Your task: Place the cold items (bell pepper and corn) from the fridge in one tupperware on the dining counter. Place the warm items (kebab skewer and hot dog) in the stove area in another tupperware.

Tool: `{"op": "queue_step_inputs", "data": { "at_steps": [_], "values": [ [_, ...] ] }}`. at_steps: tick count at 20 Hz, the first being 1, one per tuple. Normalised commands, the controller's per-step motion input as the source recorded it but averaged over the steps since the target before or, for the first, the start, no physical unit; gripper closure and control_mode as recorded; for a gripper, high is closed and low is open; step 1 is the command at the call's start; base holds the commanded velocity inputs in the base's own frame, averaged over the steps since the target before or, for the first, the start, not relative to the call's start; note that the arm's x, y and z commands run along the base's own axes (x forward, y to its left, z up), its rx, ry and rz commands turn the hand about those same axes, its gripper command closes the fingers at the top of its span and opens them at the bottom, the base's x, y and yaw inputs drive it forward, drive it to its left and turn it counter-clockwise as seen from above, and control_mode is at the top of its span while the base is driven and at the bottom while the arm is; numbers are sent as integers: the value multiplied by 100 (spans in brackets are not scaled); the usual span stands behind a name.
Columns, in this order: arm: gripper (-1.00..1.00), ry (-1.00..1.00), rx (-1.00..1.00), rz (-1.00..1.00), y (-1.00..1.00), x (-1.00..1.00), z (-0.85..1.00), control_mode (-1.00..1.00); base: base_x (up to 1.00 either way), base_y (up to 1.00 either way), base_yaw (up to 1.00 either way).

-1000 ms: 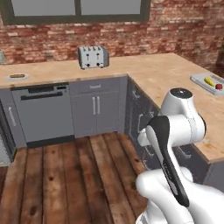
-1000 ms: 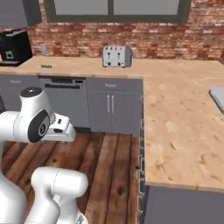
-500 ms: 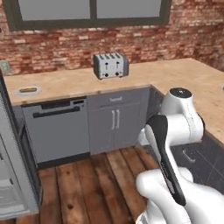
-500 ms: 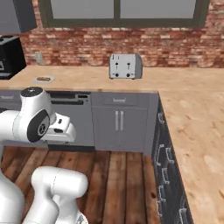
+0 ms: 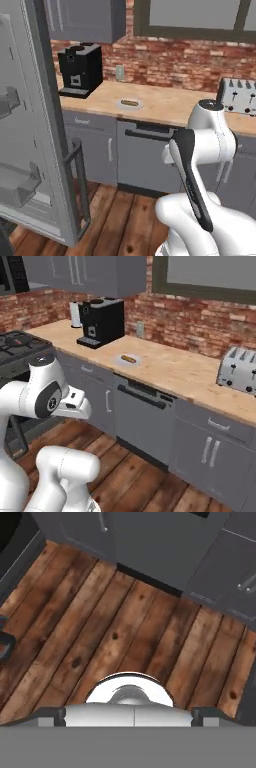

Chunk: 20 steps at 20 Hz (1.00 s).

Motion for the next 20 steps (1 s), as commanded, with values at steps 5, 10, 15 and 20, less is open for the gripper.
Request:
{"op": "queue_step_inputs", "data": {
  "at_steps": [5,10,15,20],
  "values": [
    [-100,0,0,0,0,0,0,100,59,-44,74],
    [-100,0,0,0,0,0,0,100,61,-43,68],
    [-100,0,0,0,0,0,0,100,61,-31,77],
    [-100,0,0,0,0,0,0,100,58,-31,63]
  ]
}}
